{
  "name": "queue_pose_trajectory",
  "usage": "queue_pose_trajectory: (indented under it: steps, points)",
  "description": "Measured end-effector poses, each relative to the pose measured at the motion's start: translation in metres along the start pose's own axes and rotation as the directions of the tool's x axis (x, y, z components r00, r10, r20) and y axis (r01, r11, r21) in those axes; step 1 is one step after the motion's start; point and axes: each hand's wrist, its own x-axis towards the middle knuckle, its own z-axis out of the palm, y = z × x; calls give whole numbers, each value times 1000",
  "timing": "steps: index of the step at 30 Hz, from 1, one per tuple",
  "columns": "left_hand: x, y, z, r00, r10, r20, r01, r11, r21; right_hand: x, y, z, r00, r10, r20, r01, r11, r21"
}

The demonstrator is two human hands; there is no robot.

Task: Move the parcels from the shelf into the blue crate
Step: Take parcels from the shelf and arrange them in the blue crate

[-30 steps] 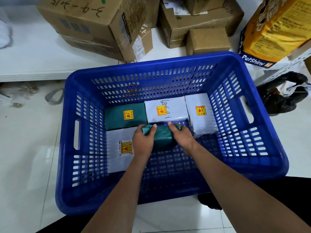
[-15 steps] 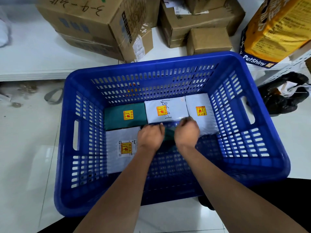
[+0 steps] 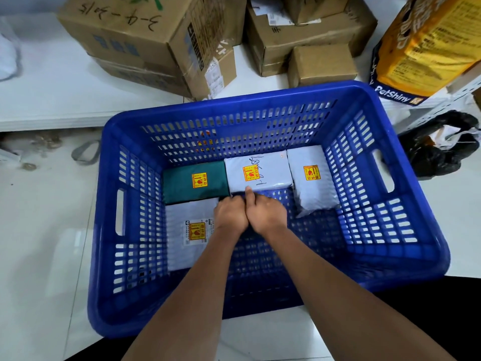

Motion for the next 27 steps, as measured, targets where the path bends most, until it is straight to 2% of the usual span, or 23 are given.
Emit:
queue_pose_trajectory:
  steps: [3, 7, 9, 12, 14, 18, 20, 24, 27]
  points:
    - [0, -7, 5, 988, -152, 28, 153, 938, -312, 8, 9, 7, 995, 80, 66, -79, 997, -8]
    - [-5, -11, 10, 951, -295, 93, 296, 776, -557, 11, 17, 4, 964, 241, 113, -264, 918, 297]
    - [2, -15, 12, 924, -327, 197, 367, 616, -697, 17, 16, 1, 922, 340, 184, -386, 841, 380]
    - [8, -18, 13, 871, -297, 391, 465, 244, -851, 27, 16, -3, 865, 398, 304, -499, 734, 460]
    - [5, -18, 8, 828, -281, 486, 531, 109, -840, 31, 18, -1, 847, 359, 392, -529, 637, 560]
    - [5, -23, 10, 710, -187, 679, 697, 52, -715, 37, 29, 5, 772, 368, 518, -634, 389, 669]
    - [8, -26, 12, 664, -187, 724, 739, 13, -673, 40, 31, 5, 780, 345, 522, -622, 338, 707]
    - [15, -27, 15, 609, -134, 782, 783, -55, -619, 46, 41, 9, 676, 359, 643, -731, 220, 646]
    - [16, -33, 22, 535, -56, 843, 830, -155, -536, 49, 43, 11, 652, 386, 652, -749, 199, 632]
